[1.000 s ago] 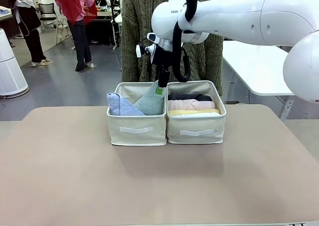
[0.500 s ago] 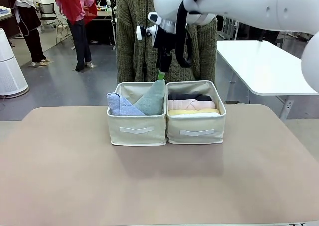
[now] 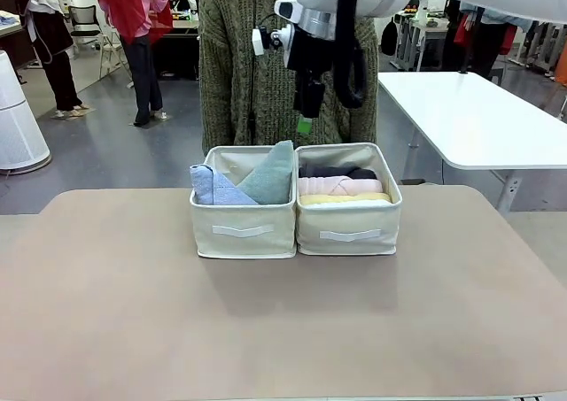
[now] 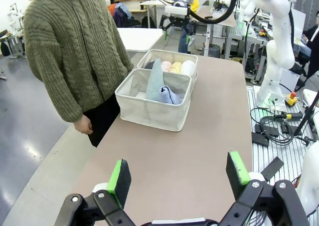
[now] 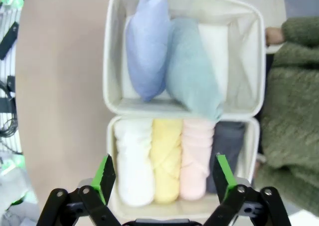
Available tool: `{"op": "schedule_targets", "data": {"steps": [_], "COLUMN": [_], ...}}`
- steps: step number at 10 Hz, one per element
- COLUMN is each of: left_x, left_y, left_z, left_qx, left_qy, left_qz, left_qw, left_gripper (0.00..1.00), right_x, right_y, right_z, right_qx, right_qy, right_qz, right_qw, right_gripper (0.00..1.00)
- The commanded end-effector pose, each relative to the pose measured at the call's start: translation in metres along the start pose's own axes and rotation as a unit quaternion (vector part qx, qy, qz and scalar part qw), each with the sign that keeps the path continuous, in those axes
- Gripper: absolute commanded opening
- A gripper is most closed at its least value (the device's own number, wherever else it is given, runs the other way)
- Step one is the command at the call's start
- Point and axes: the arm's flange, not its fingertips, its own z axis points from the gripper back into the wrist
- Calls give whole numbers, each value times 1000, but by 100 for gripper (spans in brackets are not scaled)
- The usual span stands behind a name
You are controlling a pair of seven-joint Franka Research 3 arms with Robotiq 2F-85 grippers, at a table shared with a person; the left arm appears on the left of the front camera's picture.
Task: Sort the towels based on their folding style.
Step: Pick up another triangle-folded towel from the table and place it in the left Fabric basket.
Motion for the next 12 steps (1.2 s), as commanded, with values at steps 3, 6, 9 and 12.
{"op": "schedule_targets", "data": {"steps": [3, 6, 9, 12], "left_x": [1, 1, 1, 1], "left_y": [-2, -2, -2, -2], "left_z": [1, 1, 1, 1], "left_qx": [3, 3, 3, 3], "left_qy": [-6, -6, -6, -6], "left_qz": [-4, -4, -4, -4], "left_qw": [1000, 1000, 1000, 1000], "left_gripper": [100, 100, 100, 100], "right_x": [-88, -139, -152, -152], "right_y": [125, 132, 136, 136], "right_z": [51, 54, 65, 65], "right_qx": [-54, -39, -37, -37], "right_qy": [37, 45, 42, 42], "right_qz": [-101, -158, -158, -158], "right_qw": [993, 986, 986, 986], "right_gripper": [100, 100, 100, 100]}}
